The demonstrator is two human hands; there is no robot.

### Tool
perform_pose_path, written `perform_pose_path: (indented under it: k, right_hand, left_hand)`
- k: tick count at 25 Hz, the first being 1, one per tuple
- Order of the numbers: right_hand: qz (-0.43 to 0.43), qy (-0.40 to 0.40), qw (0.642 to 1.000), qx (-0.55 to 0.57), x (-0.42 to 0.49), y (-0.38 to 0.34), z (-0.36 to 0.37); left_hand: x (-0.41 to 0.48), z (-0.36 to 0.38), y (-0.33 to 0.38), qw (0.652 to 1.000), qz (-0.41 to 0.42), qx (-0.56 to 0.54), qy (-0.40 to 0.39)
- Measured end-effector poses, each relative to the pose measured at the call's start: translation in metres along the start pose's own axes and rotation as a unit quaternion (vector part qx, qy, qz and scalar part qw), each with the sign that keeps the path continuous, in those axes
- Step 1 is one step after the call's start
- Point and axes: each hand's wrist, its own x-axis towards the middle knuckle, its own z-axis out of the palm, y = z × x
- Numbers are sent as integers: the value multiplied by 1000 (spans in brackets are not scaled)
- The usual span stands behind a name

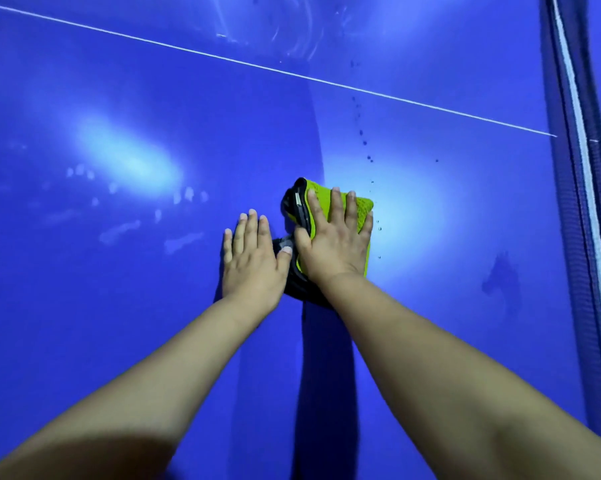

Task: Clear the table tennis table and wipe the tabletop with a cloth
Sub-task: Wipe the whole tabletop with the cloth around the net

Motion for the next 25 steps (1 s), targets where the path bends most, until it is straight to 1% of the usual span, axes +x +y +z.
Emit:
perform_pose_path:
  k: [2,4,6,10,15,17,20,25]
  right_hand:
    - [-9,5,1000,-4,51,2,-8]
    - [-23,12,1000,-2,99,3,-16]
    - [-32,18,999,0,145,3,-23]
    - [-36,22,999,3,221,-2,-36]
    - [-84,7,996,6,293,-1,-52]
    - [-109,-1,994,3,302,2,-56]
    - [-133,-5,991,8,285,13,-53]
    - [-128,5,992,18,204,42,-38]
  left_hand:
    - [26,0,15,1000,-15,-1,-9]
    - [48,-1,26,999,-47,-5,-21]
    - [61,0,30,996,-73,9,-53]
    - [66,-2,33,989,-85,45,-114]
    - [73,0,31,982,-93,78,-146]
    - [74,1,30,981,-94,85,-149]
    - [71,1,33,979,-100,90,-155]
    - [67,0,37,982,-98,89,-133]
